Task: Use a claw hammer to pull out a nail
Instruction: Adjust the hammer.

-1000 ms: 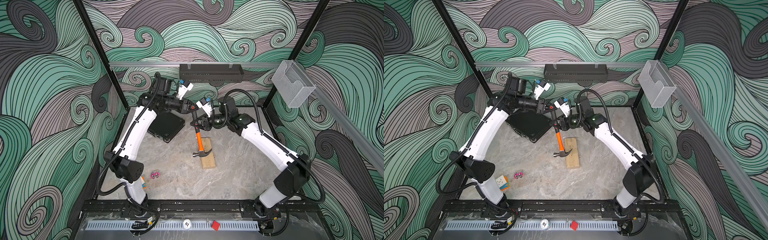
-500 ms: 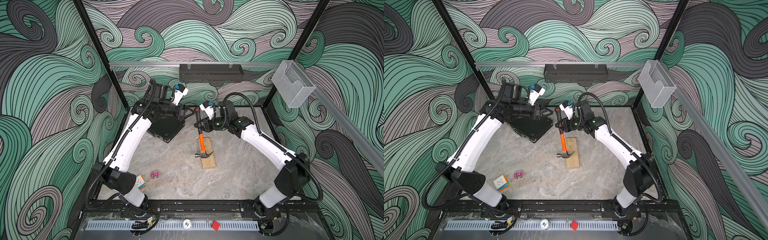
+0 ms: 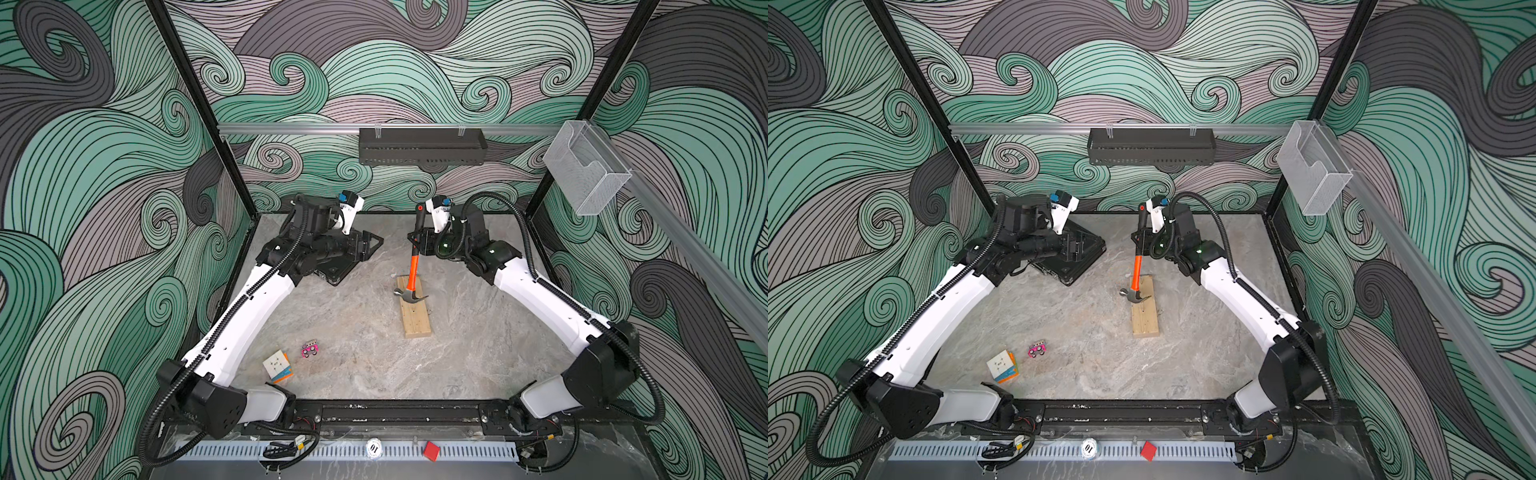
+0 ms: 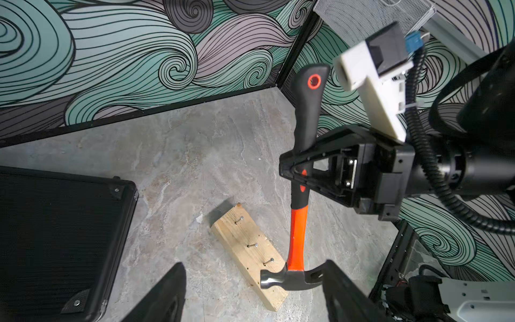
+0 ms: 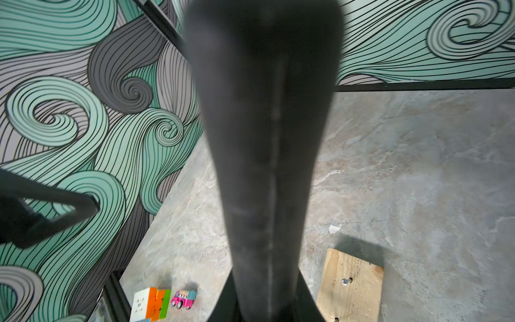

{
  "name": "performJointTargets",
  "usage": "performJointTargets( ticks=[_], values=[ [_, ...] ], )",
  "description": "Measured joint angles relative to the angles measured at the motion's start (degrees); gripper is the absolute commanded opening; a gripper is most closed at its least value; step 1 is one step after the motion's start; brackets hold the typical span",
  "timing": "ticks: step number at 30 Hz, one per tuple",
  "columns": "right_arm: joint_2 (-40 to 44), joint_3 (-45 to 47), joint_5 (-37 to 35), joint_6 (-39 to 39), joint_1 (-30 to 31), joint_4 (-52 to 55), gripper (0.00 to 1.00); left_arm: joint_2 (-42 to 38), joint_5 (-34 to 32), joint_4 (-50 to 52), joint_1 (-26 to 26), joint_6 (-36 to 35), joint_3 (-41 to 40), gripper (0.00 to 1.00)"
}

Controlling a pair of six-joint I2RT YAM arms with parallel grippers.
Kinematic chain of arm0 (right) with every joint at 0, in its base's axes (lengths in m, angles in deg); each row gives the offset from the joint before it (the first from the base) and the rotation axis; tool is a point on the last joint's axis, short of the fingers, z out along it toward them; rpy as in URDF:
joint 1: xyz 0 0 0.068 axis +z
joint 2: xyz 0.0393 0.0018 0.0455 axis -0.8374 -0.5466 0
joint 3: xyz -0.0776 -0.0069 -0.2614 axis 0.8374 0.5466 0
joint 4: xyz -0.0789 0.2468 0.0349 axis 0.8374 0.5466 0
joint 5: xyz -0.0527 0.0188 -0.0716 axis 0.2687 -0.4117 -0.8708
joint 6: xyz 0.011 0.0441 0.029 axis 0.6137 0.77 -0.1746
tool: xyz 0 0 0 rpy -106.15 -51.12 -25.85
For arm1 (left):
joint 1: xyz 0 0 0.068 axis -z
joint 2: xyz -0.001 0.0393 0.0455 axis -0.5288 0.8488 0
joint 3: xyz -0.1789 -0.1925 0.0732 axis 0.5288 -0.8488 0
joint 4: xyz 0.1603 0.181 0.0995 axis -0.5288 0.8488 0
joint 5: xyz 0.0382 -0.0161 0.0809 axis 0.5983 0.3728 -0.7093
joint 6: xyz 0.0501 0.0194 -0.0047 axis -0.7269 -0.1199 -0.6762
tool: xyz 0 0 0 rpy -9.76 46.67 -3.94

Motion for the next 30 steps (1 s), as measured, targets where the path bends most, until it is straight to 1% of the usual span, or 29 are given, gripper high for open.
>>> performJointTargets(
  ticks=[8, 11, 14, 20, 30],
  values=[
    [2.6, 4.0, -6.8, 4.5, -0.4, -1.4, 0.00, 3.6, -3.3, -2.4, 5.1, 2.0, -1.4, 0.74],
    [3.5, 5.1, -7.9, 5.5, -0.4, -1.6, 0.00, 5.4, -5.1, -3.6, 8.0, 2.0, -1.5, 0.74],
    [4.0, 5.4, -8.6, 6.1, -0.4, -1.8, 0.00, 7.5, -5.4, -4.0, 9.7, 2.0, -1.5, 0.73],
    [4.0, 5.4, -9.3, 6.6, -0.4, -2.2, 0.00, 10.5, -5.4, -4.2, 10.1, 1.9, -1.5, 0.73],
    [4.0, 5.7, -9.7, 7.6, -0.4, -3.0, 0.00, 11.3, -5.3, -4.4, 10.1, 1.5, 0.4, 0.73]
  ],
)
